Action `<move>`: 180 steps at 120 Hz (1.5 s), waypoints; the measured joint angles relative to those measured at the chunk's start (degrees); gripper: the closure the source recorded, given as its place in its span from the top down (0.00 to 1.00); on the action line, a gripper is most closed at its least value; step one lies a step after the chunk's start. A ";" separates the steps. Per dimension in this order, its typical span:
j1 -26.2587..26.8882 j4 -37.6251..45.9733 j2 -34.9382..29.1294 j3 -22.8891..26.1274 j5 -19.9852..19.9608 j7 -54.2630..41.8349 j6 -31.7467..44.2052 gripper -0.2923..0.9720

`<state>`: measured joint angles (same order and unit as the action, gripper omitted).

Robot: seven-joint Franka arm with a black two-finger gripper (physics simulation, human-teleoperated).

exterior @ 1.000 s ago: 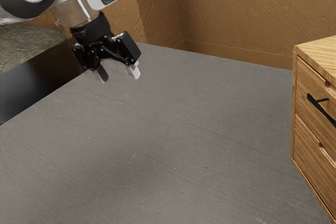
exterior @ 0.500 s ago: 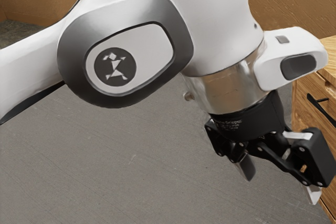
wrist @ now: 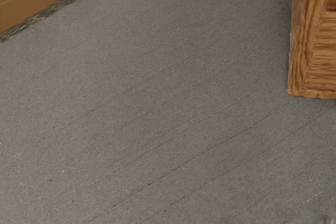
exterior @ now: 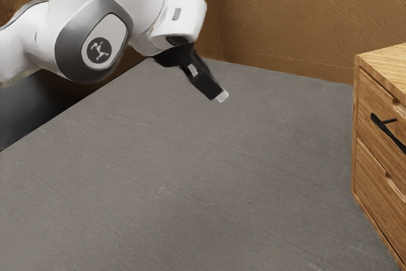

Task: Pull the drawer handle with one arm to open the drawer

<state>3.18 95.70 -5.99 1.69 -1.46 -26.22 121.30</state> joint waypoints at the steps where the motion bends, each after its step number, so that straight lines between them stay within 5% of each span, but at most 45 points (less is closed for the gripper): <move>1: 1.34 0.43 -0.20 0.00 0.03 -0.86 0.35 0.77; 9: 11.61 2.79 -1.28 0.05 0.16 -7.33 2.65 0.77; 16: 14.81 3.58 -1.80 -0.10 0.22 -12.45 4.13 0.77; 63: 17.10 5.60 -1.61 -0.25 0.23 -39.65 11.33 0.77; 116: 23.80 3.92 2.27 0.34 -0.07 -55.99 13.22 0.77; 180: 21.24 -4.43 6.10 1.36 -0.66 -65.17 -0.13 0.77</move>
<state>24.42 91.27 0.11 3.05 -2.12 -91.40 121.17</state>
